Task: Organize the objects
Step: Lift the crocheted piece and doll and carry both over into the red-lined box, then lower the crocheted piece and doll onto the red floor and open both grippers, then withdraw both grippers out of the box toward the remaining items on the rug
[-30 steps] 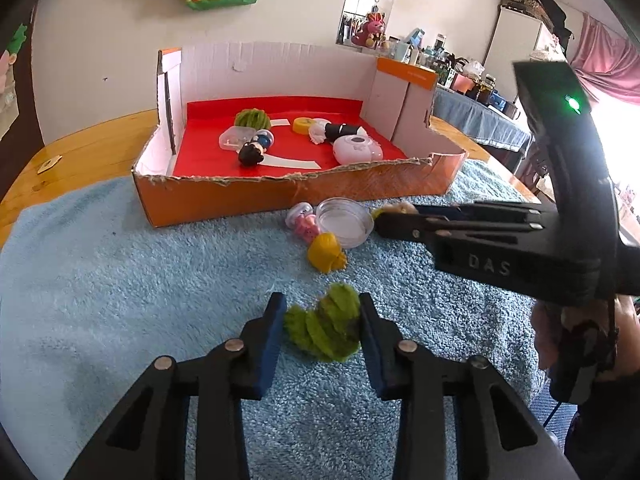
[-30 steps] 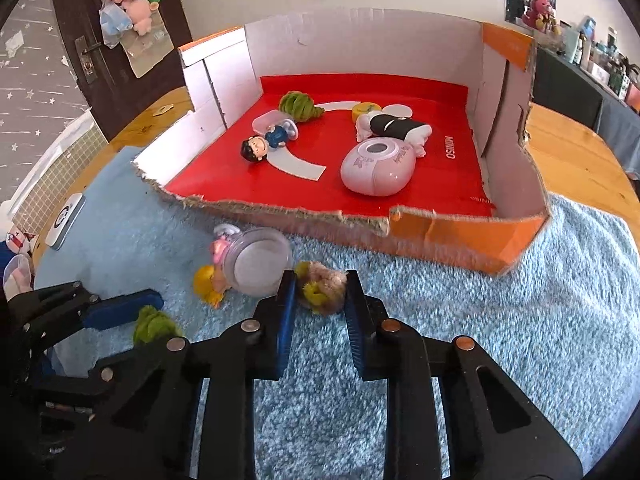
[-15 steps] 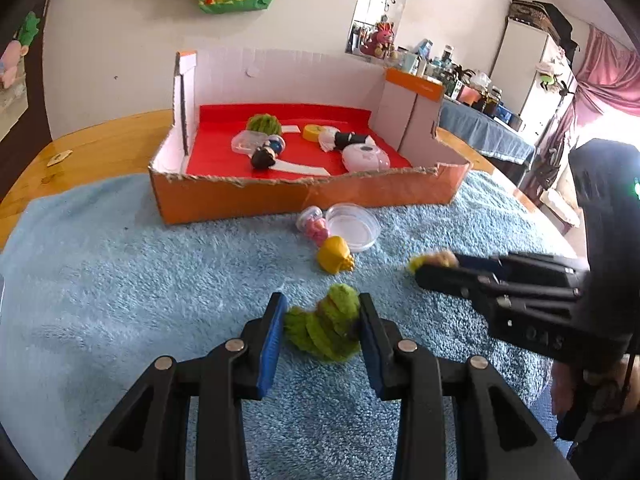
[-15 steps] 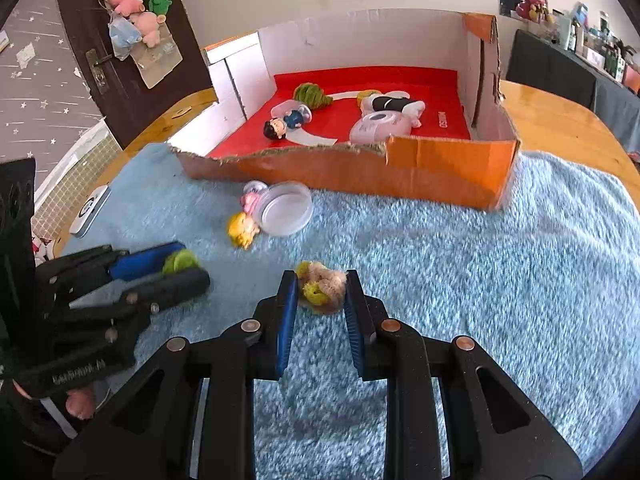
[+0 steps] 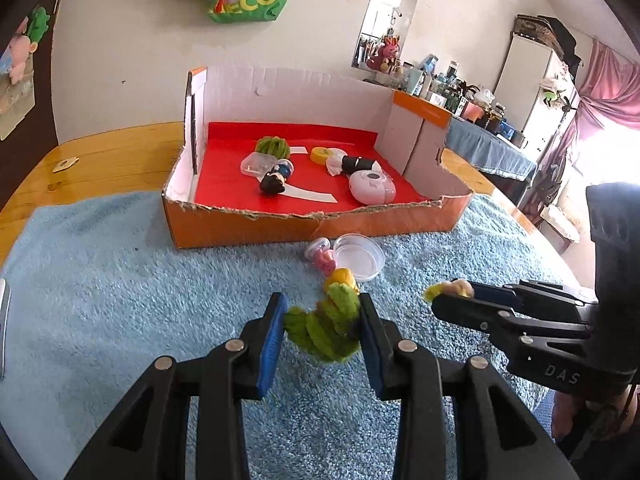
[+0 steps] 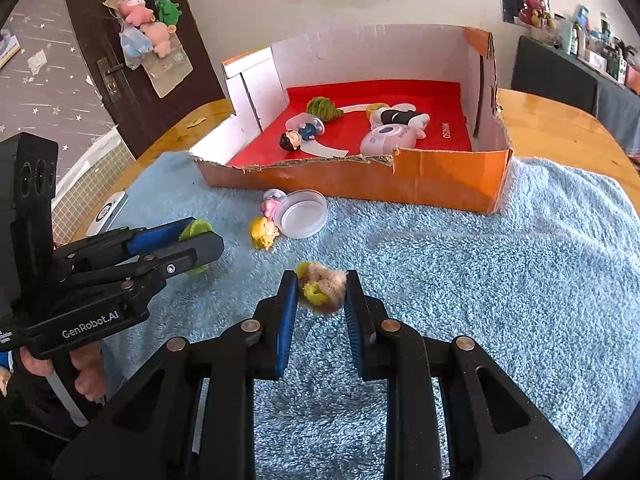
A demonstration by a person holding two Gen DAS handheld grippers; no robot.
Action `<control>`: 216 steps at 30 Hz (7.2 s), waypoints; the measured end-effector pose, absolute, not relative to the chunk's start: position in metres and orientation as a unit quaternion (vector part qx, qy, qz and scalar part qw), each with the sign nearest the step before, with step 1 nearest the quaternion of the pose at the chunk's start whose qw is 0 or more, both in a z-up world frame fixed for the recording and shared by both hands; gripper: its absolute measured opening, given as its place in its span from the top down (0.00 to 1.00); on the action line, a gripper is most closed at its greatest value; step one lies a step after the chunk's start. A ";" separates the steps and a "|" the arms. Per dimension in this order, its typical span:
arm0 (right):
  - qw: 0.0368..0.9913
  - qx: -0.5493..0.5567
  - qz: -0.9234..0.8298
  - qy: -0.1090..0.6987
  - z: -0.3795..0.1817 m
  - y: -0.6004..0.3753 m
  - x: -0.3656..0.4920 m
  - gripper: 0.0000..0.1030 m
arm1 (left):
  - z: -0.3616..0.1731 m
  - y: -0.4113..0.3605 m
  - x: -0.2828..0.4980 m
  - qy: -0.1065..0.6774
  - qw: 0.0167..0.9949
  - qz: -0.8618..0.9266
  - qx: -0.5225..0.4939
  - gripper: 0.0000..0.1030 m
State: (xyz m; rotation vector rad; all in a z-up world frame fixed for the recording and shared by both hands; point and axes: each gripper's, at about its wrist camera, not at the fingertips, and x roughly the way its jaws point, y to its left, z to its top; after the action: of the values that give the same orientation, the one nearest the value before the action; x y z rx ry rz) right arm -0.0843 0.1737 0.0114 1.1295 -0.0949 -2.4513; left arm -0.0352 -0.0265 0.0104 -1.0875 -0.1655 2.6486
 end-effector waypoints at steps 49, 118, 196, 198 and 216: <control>0.212 0.367 -0.906 -0.006 0.076 0.174 -0.137 0.78 | 0.069 -0.027 -0.098 -0.047 0.144 0.925 -0.350 0.64; 0.190 0.475 -0.859 -0.015 0.012 0.174 -0.235 0.79 | 0.004 -0.024 -0.192 -0.019 0.117 0.883 -0.455 0.64; 0.183 0.425 -0.886 0.015 0.043 0.163 -0.178 0.22 | 0.041 -0.044 -0.127 -0.037 0.071 0.918 -0.388 0.17; 0.183 0.423 -0.887 0.015 0.044 0.163 -0.175 0.22 | 0.042 -0.045 -0.123 -0.039 0.067 0.919 -0.388 0.14; 0.180 0.403 -0.897 0.019 0.053 0.163 -0.142 0.11 | 0.048 -0.047 -0.095 -0.041 0.046 0.928 -0.368 0.01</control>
State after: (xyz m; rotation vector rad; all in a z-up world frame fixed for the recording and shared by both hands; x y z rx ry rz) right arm -0.1422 0.1633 0.0531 1.1387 0.0536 -2.5362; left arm -0.0952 -0.0468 0.0475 -1.1240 -0.1242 2.8322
